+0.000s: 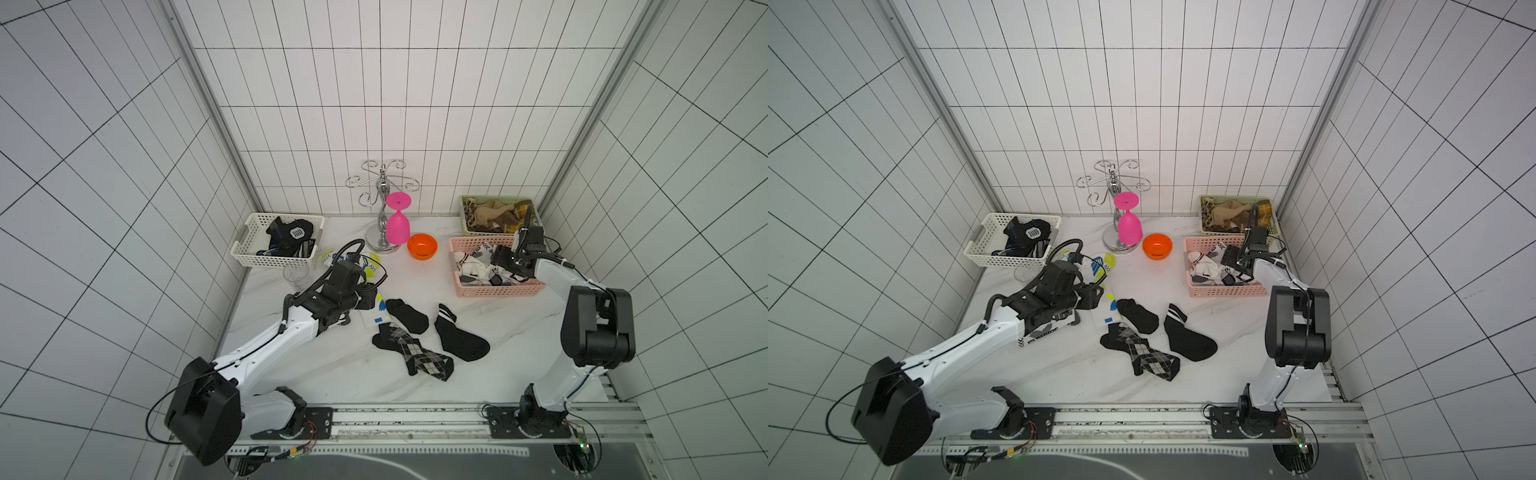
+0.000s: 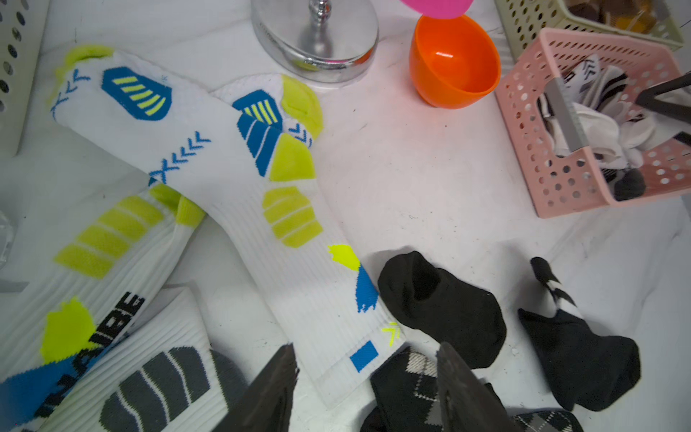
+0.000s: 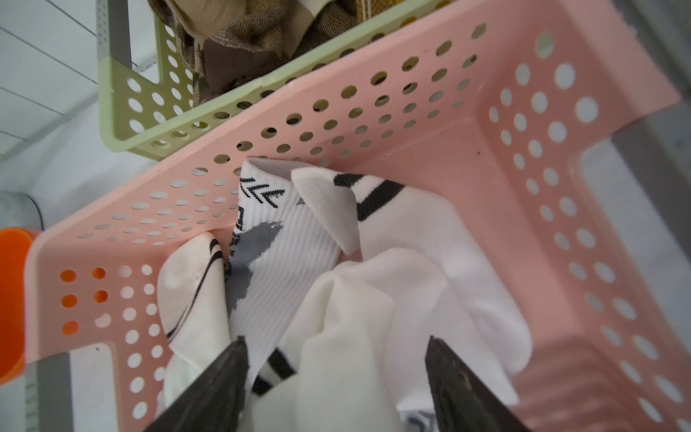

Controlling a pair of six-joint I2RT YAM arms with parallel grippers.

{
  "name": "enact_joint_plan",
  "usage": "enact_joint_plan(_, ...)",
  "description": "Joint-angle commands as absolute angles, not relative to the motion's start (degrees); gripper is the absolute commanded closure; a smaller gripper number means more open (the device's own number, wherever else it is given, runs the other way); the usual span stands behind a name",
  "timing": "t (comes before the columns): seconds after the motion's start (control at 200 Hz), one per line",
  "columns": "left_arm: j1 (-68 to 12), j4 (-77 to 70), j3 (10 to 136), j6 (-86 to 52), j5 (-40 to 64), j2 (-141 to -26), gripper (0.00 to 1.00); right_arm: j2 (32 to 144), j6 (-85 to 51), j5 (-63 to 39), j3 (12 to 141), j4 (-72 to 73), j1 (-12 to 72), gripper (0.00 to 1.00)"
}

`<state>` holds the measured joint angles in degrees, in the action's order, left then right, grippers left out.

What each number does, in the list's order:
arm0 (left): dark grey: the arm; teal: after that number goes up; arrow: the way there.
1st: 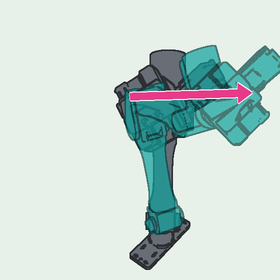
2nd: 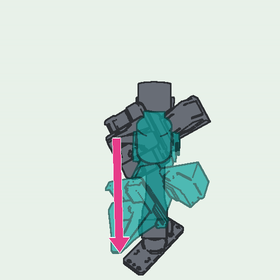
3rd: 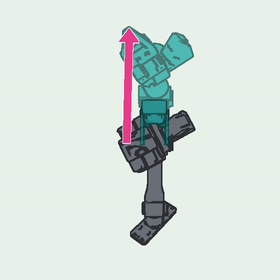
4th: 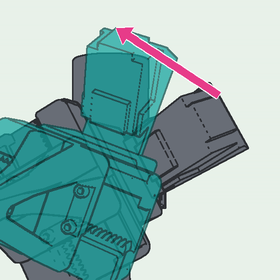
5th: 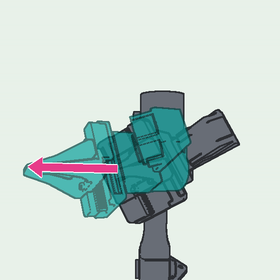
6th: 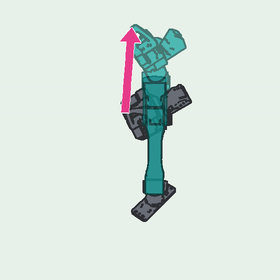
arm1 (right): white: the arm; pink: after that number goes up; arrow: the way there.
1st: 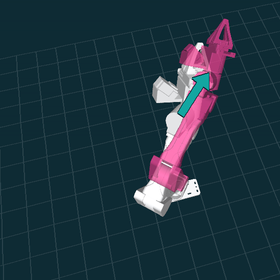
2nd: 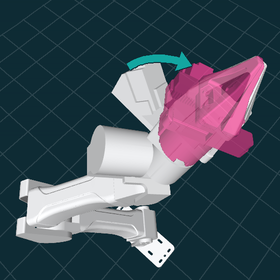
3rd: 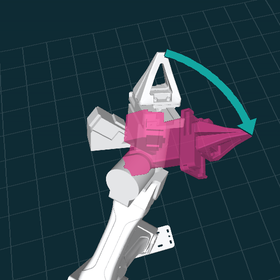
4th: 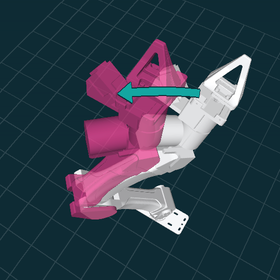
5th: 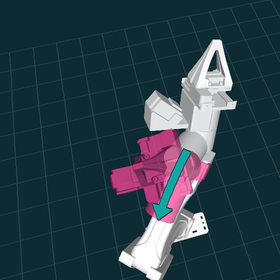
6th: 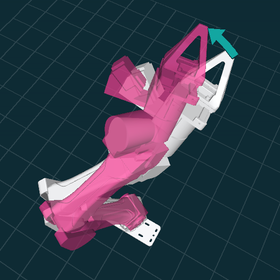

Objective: Sort the socks into the basket by color
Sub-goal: Place the sock in the bin, then pick up the sock at the center of the board.

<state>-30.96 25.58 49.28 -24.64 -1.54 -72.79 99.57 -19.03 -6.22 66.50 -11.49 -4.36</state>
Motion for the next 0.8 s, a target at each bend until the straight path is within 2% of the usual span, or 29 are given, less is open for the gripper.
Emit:
enact_joint_plan(0.0,-29.78,27.33,52.33,-25.11,-4.03,-75.94,0.38,96.31,-18.89,-4.57,72.51,-12.48,-3.97,0.01)
enact_joint_plan(0.445,-26.03,24.59,56.20,-29.22,-9.20,-91.67,0.35,85.84,-18.42,-6.61,72.02,-13.24,4.24,0.01)
enact_joint_plan(0.8,-25.04,14.02,56.56,-29.24,-12.09,-99.53,0.34,81.65,-17.72,-11.14,71.87,-15.03,9.33,0.01)
